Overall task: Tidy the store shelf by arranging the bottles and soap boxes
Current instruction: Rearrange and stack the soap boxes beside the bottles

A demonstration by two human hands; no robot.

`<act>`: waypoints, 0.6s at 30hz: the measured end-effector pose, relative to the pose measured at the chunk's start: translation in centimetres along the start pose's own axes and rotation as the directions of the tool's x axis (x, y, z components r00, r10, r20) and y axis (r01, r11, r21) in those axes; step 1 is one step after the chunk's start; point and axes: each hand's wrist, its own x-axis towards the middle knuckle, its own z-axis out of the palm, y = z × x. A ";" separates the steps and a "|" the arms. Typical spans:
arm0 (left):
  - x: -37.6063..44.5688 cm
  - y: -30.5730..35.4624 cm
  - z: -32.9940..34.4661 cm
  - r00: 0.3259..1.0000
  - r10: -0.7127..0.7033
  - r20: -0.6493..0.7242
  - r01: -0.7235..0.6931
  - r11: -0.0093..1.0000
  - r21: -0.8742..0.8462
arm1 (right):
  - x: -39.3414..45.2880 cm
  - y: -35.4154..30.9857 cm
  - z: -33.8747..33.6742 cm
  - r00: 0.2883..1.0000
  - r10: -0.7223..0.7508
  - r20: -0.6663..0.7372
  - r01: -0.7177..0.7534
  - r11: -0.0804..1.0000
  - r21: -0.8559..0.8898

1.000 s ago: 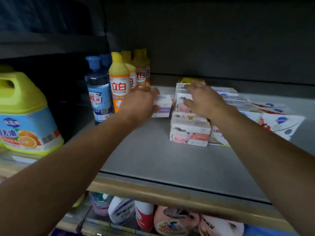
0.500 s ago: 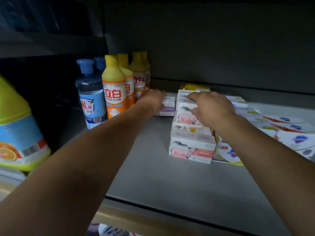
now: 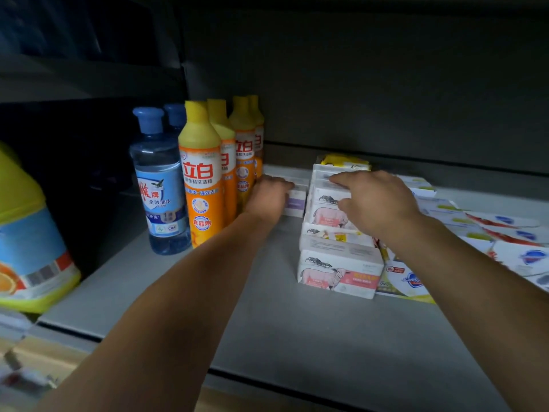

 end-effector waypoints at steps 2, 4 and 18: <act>-0.3 0.2 0.3 1.000 0.018 -0.022 -0.016 0.998 0.055 | 0.0 0.0 0.0 1.000 -0.005 0.004 0.005 1.000 0.003; -0.7 0.3 0.9 0.995 0.068 -0.072 -0.063 0.995 0.074 | 0.0 0.0 0.0 1.000 -0.006 0.008 0.006 1.000 -0.004; -2.6 0.6 -2.1 0.997 0.071 -0.015 -0.072 0.983 -0.172 | 0.3 -0.5 -0.8 0.996 -0.025 0.081 0.031 0.997 -0.071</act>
